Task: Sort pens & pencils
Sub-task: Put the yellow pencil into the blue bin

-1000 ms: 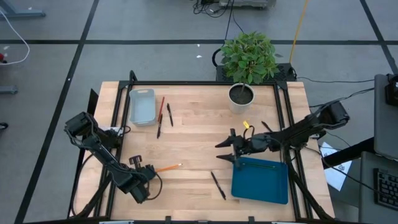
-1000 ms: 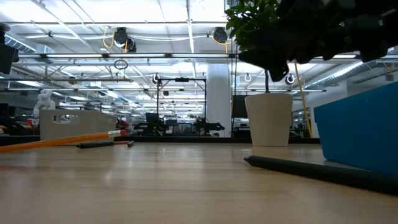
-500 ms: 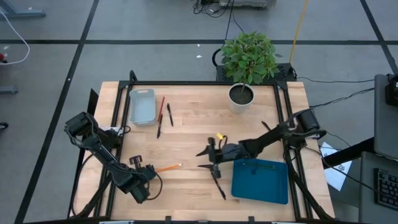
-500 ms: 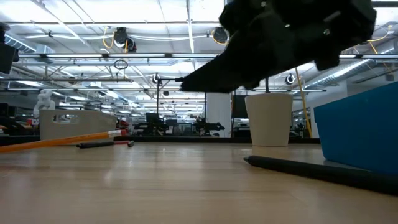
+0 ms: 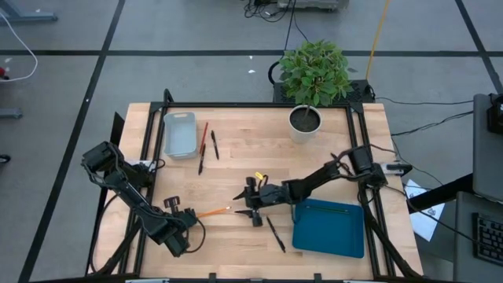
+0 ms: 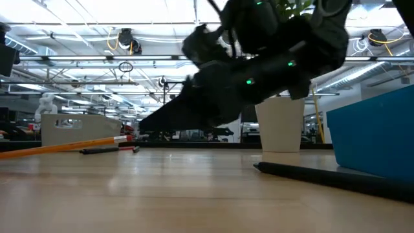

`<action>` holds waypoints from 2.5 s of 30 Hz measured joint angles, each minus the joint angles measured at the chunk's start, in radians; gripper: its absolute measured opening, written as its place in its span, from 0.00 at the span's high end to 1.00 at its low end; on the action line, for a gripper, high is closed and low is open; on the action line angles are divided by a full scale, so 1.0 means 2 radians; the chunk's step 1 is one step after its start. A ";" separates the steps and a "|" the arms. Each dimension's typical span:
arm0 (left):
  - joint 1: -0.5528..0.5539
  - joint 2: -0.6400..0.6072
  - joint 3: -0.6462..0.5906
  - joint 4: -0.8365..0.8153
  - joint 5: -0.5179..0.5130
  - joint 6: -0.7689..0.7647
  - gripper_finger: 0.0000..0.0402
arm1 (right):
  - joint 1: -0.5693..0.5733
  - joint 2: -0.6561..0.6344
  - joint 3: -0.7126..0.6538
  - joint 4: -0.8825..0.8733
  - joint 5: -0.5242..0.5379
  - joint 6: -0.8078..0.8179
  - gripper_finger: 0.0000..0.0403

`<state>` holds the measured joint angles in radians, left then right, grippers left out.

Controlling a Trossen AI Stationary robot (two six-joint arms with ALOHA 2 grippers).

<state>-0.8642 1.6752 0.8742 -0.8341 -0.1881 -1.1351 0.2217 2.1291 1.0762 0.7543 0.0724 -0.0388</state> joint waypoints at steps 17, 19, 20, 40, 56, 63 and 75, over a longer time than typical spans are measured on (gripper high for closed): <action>0.000 0.000 0.000 0.000 -0.001 0.002 1.00 | -0.012 0.023 0.037 -0.028 -0.039 0.030 0.47; 0.000 0.000 0.000 0.000 -0.002 0.002 1.00 | -0.012 0.023 0.037 -0.030 -0.039 0.036 0.47; 0.000 0.000 0.000 0.000 -0.002 0.002 1.00 | -0.012 0.023 0.037 -0.030 -0.039 0.038 0.48; 0.000 0.000 0.000 0.003 -0.004 0.002 1.00 | -0.012 0.061 0.064 0.002 -0.039 0.044 0.64; 0.000 0.000 0.000 0.003 -0.003 0.002 1.00 | -0.012 0.061 0.064 -0.010 -0.039 0.040 0.96; 0.000 0.000 0.000 0.004 -0.003 0.005 1.00 | -0.012 0.061 0.064 -0.013 -0.039 0.041 0.98; 0.000 0.000 0.000 0.010 -0.003 0.007 0.92 | -0.012 0.061 0.064 -0.013 -0.039 0.041 0.98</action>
<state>-0.8642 1.6749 0.8742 -0.8151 -0.1951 -1.1210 0.1982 2.2505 1.2049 0.7280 -0.0059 0.0441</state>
